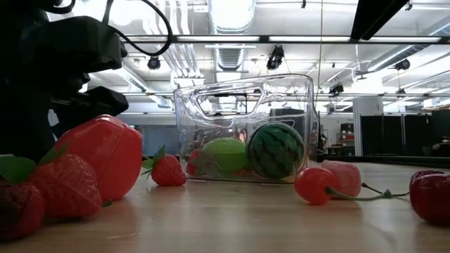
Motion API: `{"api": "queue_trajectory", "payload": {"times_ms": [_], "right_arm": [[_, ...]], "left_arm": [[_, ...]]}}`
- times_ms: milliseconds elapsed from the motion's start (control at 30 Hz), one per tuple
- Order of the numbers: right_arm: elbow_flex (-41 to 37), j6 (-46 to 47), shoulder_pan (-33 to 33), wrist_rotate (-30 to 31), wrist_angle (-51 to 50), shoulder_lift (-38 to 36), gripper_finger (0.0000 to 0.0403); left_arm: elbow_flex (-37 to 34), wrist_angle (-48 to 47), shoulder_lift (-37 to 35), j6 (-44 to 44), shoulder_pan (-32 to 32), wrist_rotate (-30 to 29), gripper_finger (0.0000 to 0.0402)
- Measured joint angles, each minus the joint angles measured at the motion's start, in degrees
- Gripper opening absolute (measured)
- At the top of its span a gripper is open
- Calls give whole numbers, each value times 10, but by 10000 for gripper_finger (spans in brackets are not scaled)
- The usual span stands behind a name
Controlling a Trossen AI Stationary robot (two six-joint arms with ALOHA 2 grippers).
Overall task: Pick and placing Produce into tupperware
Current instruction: Put the red strawberry into the transparent bin
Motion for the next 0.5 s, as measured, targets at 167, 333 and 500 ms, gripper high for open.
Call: {"api": "queue_trajectory", "payload": {"times_ms": [167, 333, 500], "right_arm": [[0, 0, 0, 0, 0, 0, 329], [0, 11, 0, 1, 0, 0, 329], [1, 36, 0, 15, 1, -14, 329]], "left_arm": [[0, 0, 0, 0, 0, -9, 134], [21, -49, -15, 19, 2, -13, 129], [58, -149, -73, 91, 34, -42, 128]]}}
